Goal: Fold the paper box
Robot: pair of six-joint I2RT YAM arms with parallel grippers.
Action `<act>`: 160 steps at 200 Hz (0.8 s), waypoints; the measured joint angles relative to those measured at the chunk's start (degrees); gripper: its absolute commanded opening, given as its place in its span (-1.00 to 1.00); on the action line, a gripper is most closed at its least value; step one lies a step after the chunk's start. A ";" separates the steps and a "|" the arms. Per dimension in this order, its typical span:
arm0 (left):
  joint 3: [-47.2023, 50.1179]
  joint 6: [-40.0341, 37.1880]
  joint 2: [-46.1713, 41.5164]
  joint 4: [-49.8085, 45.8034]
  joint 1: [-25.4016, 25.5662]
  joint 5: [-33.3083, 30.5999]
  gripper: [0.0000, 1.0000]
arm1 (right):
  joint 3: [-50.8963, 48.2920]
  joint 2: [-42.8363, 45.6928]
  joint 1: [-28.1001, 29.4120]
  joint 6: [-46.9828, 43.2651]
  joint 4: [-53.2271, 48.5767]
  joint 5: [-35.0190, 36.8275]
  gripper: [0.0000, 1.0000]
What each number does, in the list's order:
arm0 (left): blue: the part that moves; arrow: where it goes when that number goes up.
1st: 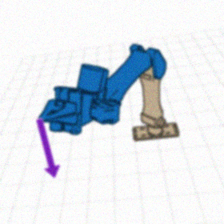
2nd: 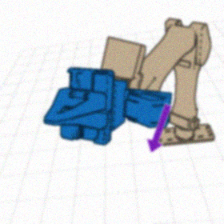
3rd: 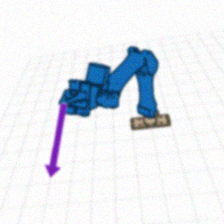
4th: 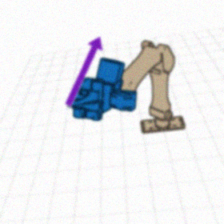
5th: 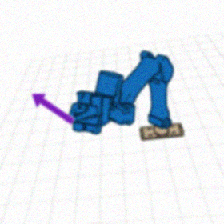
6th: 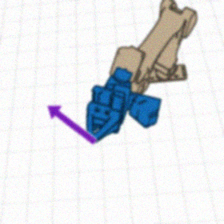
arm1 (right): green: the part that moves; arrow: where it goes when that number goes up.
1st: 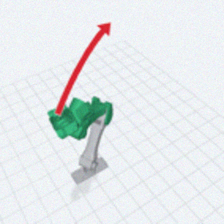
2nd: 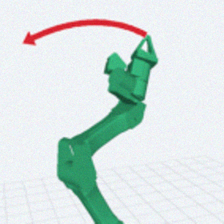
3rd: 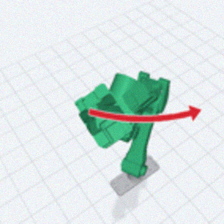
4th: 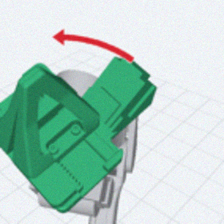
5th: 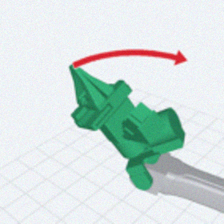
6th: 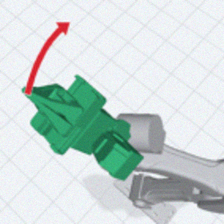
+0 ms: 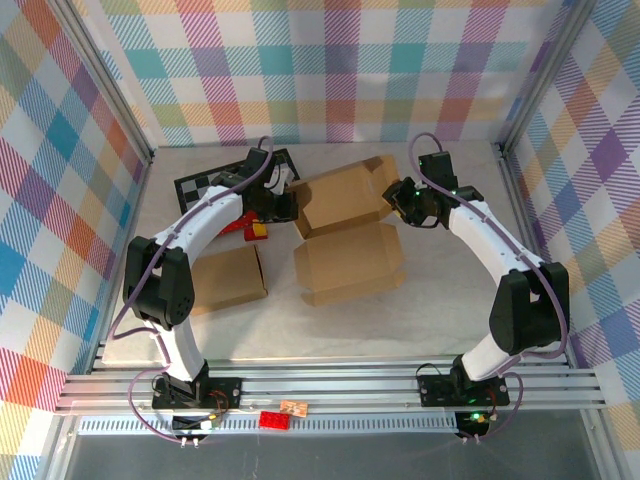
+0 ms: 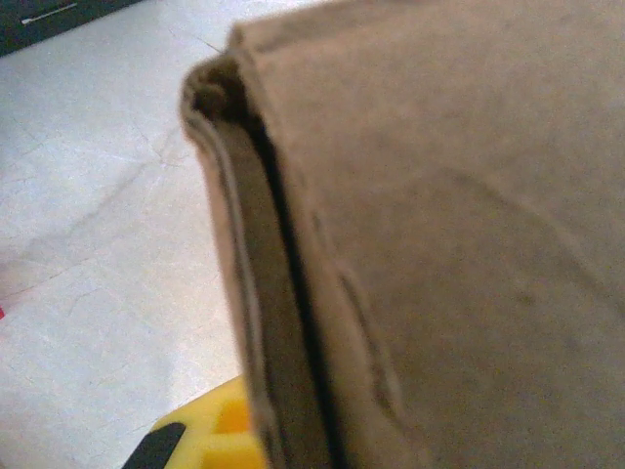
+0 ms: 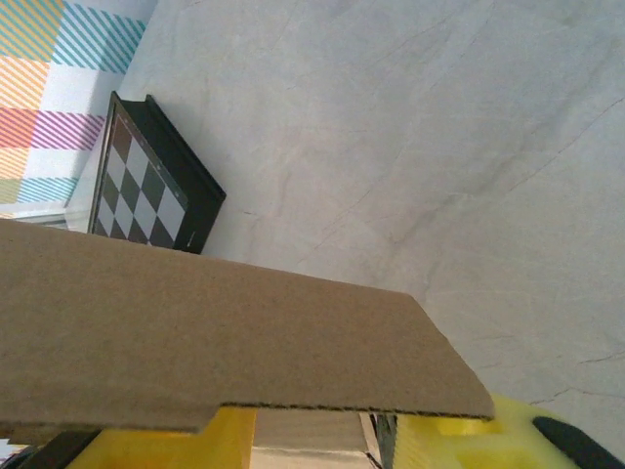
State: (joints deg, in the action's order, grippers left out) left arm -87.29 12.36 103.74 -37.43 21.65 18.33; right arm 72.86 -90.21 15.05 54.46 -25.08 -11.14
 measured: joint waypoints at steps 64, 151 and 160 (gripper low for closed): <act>-1.44 0.02 0.02 -0.15 0.02 -0.68 -1.00 | 0.00 0.00 0.09 3.56 1.64 -2.03 -0.19; -1.70 0.50 0.02 0.02 0.46 -0.90 -1.00 | 0.00 0.02 4.52 6.43 3.58 -2.49 -0.17; -1.70 0.70 0.02 0.02 0.46 -0.90 -1.00 | 0.00 0.02 4.90 6.40 3.58 -2.51 -0.16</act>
State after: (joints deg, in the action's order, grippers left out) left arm -88.99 13.06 103.77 -37.41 22.11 17.43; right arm 72.86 -90.19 19.94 60.86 -21.50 -13.65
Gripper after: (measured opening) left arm 0.055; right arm 0.417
